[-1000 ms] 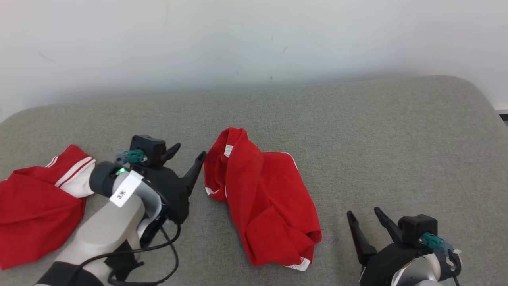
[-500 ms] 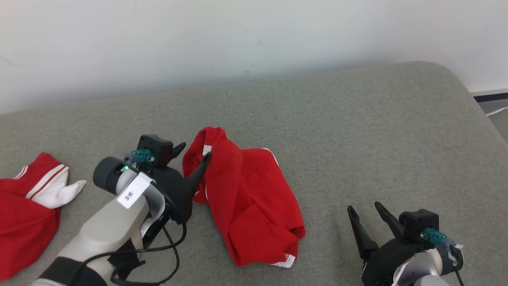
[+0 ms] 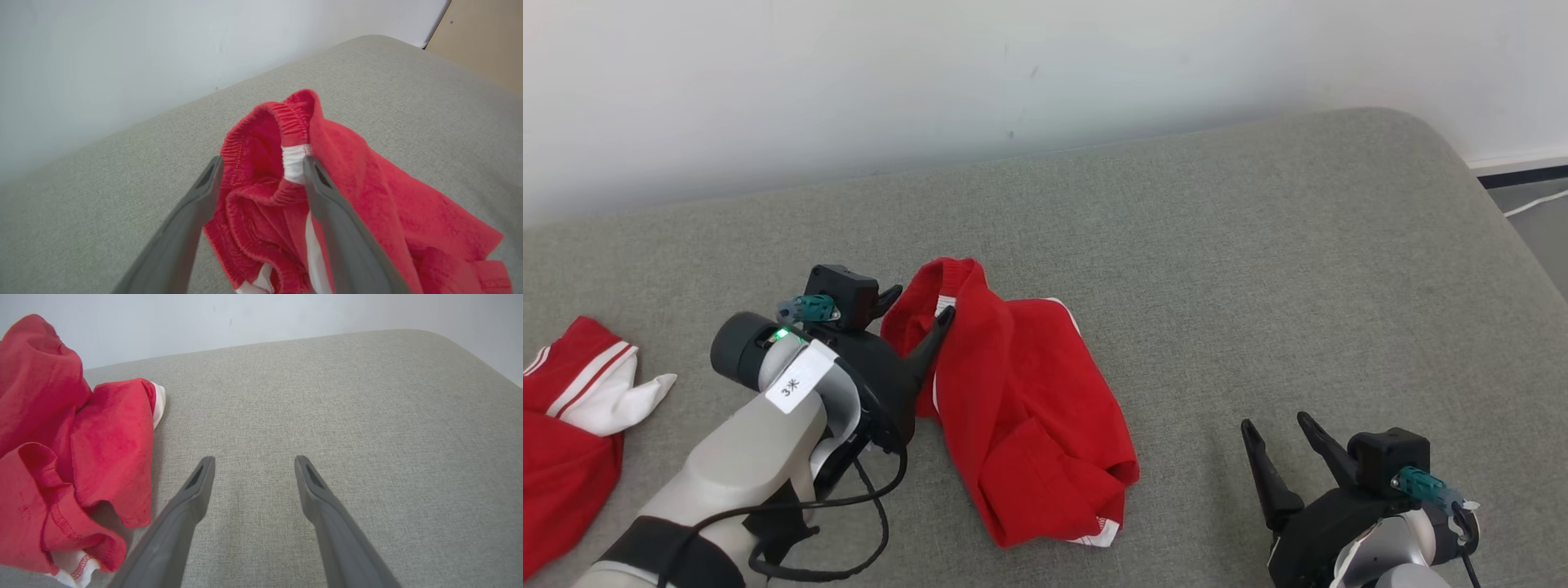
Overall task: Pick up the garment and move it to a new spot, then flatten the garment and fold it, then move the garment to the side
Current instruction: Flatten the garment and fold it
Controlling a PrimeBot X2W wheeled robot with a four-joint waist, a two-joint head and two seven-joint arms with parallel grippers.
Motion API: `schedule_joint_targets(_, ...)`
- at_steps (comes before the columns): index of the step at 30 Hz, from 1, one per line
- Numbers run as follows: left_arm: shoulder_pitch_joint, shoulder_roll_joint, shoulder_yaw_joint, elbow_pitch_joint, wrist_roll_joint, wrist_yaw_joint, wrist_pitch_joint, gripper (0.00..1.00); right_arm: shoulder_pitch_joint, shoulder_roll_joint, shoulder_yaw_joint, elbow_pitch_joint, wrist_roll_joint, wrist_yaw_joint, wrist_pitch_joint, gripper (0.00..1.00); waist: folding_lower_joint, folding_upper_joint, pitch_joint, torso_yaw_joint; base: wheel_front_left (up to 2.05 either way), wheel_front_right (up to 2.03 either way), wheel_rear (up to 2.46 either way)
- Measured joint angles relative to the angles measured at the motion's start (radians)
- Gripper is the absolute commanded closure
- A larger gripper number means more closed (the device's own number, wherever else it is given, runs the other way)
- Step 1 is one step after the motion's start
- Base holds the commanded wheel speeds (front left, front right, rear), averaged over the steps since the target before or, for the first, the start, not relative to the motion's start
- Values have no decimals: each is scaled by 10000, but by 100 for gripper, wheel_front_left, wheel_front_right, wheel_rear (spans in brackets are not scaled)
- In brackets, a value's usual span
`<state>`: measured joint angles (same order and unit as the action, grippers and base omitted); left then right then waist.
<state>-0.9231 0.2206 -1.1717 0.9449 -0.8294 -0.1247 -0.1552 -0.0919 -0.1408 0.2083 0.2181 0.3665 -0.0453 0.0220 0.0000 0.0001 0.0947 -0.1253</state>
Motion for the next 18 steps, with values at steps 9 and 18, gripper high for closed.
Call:
schedule_joint_targets(9,179,-2,-253,-174,-407,0,79,63,-54,-10,12,-12,0,-2,0,0,0,0,95,-109,0,0,0)
schedule_joint_targets(18,266,19,-566,-608,-1035,0,140,100,-202,-56,-36,-23,0,-35,-4,0,0,0,133,-148,0,0,0)
